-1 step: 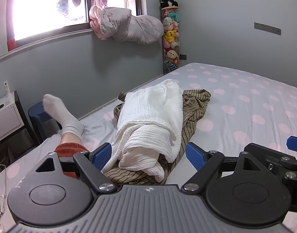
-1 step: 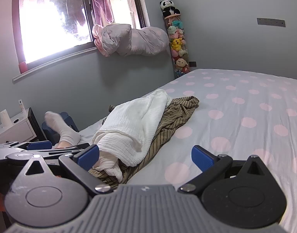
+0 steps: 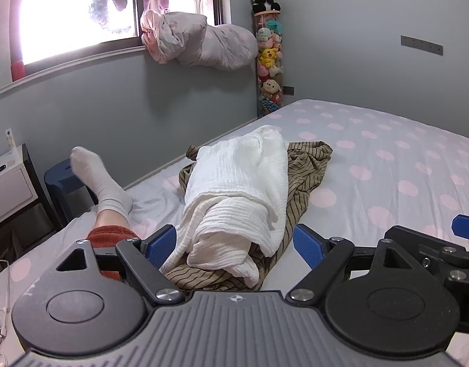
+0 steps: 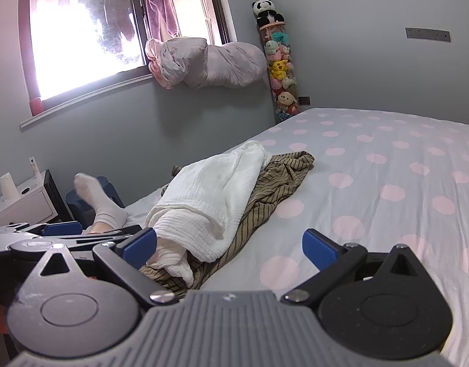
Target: Fold clothes
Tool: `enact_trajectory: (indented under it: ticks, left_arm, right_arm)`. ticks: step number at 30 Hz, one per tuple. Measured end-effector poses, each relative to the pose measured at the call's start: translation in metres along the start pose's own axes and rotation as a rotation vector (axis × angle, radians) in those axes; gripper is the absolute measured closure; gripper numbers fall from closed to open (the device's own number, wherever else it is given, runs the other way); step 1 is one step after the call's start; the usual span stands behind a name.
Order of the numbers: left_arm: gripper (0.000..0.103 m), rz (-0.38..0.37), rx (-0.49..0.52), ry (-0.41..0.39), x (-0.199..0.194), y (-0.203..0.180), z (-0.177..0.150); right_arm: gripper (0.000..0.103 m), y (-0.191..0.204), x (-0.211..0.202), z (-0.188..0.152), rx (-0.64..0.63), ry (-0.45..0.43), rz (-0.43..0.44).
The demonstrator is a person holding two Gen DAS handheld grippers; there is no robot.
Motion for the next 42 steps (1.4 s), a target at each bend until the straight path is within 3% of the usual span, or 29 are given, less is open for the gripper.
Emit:
enact_trajectory:
  ticks: [19,26,42]
  left_arm:
    - [0.020,-0.027,-0.041,0.060,0.006,-0.003,-0.006]
    - [0.020,-0.058,-0.045,0.073,0.008,-0.006,-0.007]
    - [0.022,-0.027,0.002,0.076,0.010,-0.006,-0.008]
  right_arm:
    - [0.001,-0.012,0.000,-0.003,0.024,0.015,-0.014]
    - [0.001,-0.013,0.001,-0.004,0.006,0.019,-0.068]
    - [0.001,-0.015,0.006,-0.008,-0.022,0.015,-0.097]
Point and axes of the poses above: each gripper's, at about its wrist camera, not at the fingertips, and x roughly the way its jaws point, y to its left, z to its top, the point moved 9 cm from there along x, roughly the way its jaws point, and after that the axes turned 11 degrees about x, right-handed, at the moved point
